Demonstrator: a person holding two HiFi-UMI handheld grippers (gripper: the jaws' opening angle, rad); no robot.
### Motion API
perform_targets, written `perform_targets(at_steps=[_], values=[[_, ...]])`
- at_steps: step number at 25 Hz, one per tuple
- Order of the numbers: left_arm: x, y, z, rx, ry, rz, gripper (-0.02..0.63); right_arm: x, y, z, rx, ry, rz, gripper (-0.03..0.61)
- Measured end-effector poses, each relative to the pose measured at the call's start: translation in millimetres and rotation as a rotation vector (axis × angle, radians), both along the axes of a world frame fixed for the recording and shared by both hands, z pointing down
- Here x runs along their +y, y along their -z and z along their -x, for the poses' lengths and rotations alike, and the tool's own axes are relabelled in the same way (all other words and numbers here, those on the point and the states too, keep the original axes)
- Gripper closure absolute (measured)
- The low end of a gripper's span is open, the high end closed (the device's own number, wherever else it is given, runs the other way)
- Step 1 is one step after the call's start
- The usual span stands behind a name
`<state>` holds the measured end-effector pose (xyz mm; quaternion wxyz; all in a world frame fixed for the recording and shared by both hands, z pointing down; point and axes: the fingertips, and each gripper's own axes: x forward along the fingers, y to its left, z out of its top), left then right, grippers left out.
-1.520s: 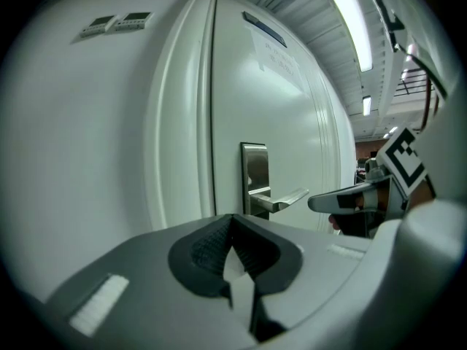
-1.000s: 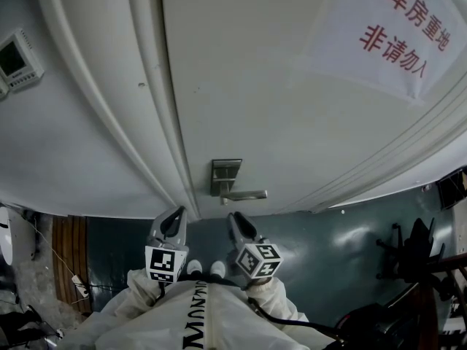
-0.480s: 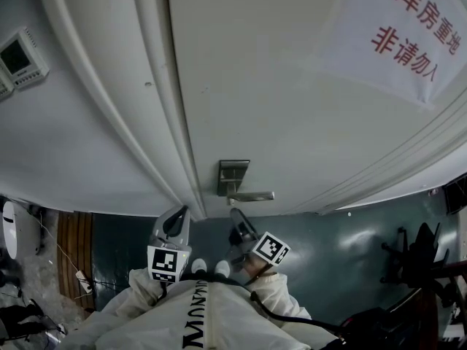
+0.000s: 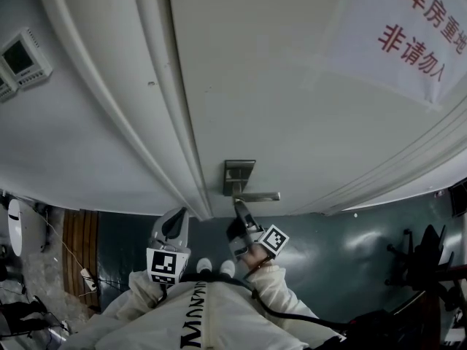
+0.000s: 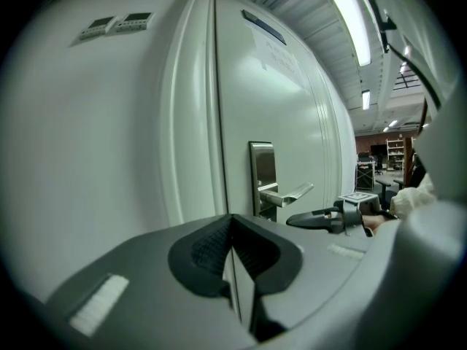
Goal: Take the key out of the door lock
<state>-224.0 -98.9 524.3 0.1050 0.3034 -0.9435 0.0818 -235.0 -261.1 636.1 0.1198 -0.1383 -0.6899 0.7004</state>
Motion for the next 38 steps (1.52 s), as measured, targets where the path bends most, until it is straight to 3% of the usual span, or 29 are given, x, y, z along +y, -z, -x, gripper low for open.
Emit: perform_targets(at_steps=[11, 14, 31, 38], values=[[13.2, -3.7, -2.1, 0.007, 0.021, 0.015, 0.614, 2.0, -2.5, 22.3, -0.041, -0.015, 0.075, 0.463], [15.5, -2.9, -1.3, 0.005, 0.029, 0.01, 0.614, 3.1, -5.9, 24.3, -0.028, -0.017, 0.081, 0.549], [11.5, -2.7, -4.5, 0.001, 0.016, 0.005, 0.614, 1.9, -3.0, 22.6, -0.009, -0.039, 0.034, 0.555], [16.5, -0.5, -5.2, -0.002, 0.022, -0.003, 0.614, 6.6, -3.9, -4.6, -0.015, -0.042, 0.044, 0.555]])
